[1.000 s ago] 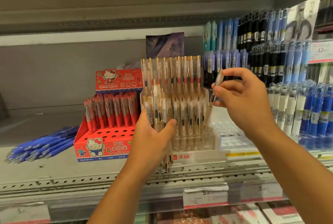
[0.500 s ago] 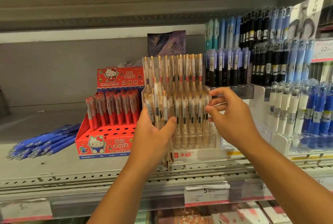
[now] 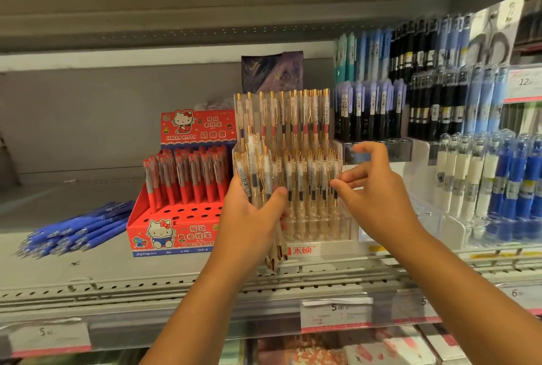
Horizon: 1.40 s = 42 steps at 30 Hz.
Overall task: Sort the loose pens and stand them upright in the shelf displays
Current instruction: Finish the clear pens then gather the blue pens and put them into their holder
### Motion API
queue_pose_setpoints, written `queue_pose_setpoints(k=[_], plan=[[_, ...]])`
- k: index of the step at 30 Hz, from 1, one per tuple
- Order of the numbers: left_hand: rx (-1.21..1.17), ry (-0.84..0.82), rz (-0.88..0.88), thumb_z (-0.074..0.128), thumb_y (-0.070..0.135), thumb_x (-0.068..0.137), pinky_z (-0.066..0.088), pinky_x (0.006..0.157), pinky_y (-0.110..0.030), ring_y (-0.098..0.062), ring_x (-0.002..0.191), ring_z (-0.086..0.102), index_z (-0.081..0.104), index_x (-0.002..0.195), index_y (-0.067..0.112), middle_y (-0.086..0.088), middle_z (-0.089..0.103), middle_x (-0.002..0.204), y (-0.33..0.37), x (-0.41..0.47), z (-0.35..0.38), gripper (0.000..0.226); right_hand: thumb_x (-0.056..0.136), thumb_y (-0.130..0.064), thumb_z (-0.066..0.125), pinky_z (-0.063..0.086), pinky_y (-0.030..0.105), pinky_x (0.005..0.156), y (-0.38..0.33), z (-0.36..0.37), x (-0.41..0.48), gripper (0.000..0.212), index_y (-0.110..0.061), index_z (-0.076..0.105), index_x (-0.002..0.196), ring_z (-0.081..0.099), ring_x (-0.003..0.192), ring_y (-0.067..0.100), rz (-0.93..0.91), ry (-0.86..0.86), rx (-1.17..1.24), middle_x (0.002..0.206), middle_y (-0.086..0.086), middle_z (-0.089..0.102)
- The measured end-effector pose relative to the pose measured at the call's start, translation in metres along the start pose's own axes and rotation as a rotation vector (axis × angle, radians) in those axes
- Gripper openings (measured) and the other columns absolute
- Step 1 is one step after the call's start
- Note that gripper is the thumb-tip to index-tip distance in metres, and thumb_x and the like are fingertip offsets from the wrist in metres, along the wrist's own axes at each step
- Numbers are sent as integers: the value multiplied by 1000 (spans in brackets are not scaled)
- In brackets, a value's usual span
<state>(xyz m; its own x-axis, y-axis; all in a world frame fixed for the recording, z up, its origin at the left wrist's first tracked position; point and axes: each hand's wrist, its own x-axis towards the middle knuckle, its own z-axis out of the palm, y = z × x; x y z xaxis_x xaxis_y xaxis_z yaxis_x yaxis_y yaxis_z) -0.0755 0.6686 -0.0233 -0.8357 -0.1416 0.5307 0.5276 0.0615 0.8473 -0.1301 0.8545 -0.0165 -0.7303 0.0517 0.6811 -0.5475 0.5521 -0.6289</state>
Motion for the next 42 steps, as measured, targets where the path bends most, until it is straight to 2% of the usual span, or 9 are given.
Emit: queue_pose_setpoints(k=[5, 7, 11, 16, 27, 32, 34, 38, 42], plan=[[-29, 8, -9, 63, 18, 94, 55, 62, -26, -9, 70, 68, 57, 110, 26, 7, 71, 80, 2, 0, -2, 18, 88, -28, 70, 46, 22, 70, -11, -2, -3, 39, -31, 41, 113, 56, 87, 11, -47, 102, 4, 95, -9, 55], [-63, 6, 0, 63, 15, 94, 54, 58, -25, -15, 64, 66, 57, 109, 22, 0, 70, 75, 4, 0, -2, 17, 89, -26, 68, 45, 21, 71, -26, -2, -5, 30, -29, 47, 109, 54, 88, 7, -104, 144, 41, 96, -9, 56], [-62, -26, 37, 64, 14, 94, 54, 59, -26, -17, 66, 67, 59, 111, 23, -1, 71, 79, 6, 0, -7, 20, 89, -19, 69, 47, 10, 70, -62, 7, -8, 17, -25, 63, 104, 59, 81, 0, -106, -49, 271, 90, -9, 63], [50, -84, 134, 65, 14, 93, 55, 63, -24, -9, 74, 68, 63, 111, 32, 8, 73, 85, 10, -1, -22, 26, 89, -14, 69, 52, 13, 66, -90, 23, -9, 23, -26, 71, 109, 66, 82, 2, -6, -264, 444, 93, -10, 71], [102, -121, 97, 65, 17, 93, 55, 60, -20, -5, 72, 69, 61, 106, 40, 10, 73, 87, 10, -1, -56, 27, 88, -9, 69, 49, 20, 60, -101, 55, -8, 11, -14, 70, 97, 65, 71, 8, 231, -377, 633, 87, 1, 71], [88, -56, 62, 68, 30, 91, 58, 82, -30, -5, 100, 68, 59, 117, 38, 15, 72, 107, 1, 1, -63, 29, 89, -5, 67, 51, 17, 58, -104, 64, -9, 9, -9, 65, 97, 68, 66, 5, 297, -332, 768, 74, -3, 72], [46, -7, 29, 68, 32, 91, 57, 82, -34, -8, 98, 70, 61, 113, 37, 11, 73, 104, 0, 2, -64, 23, 91, -4, 64, 56, 23, 62, -106, 65, -9, 9, -8, 65, 99, 73, 75, 12, 297, -290, 790, 81, 1, 75], [-31, 202, -53, 63, 23, 94, 58, 65, -38, -17, 73, 70, 59, 101, 31, 0, 71, 81, -4, 6, -65, 12, 94, -4, 59, 61, 32, 70, -107, 59, -1, 16, -16, 59, 106, 74, 79, 16, 206, -147, 729, 85, -3, 75], [31, 254, -17, 61, 23, 94, 59, 78, -46, -20, 85, 70, 57, 108, 35, 0, 72, 93, -6, 7, -63, 18, 94, -4, 60, 61, 27, 64, -104, 58, 5, 25, -24, 55, 108, 73, 77, 12, 38, -22, 589, 86, 1, 72]])
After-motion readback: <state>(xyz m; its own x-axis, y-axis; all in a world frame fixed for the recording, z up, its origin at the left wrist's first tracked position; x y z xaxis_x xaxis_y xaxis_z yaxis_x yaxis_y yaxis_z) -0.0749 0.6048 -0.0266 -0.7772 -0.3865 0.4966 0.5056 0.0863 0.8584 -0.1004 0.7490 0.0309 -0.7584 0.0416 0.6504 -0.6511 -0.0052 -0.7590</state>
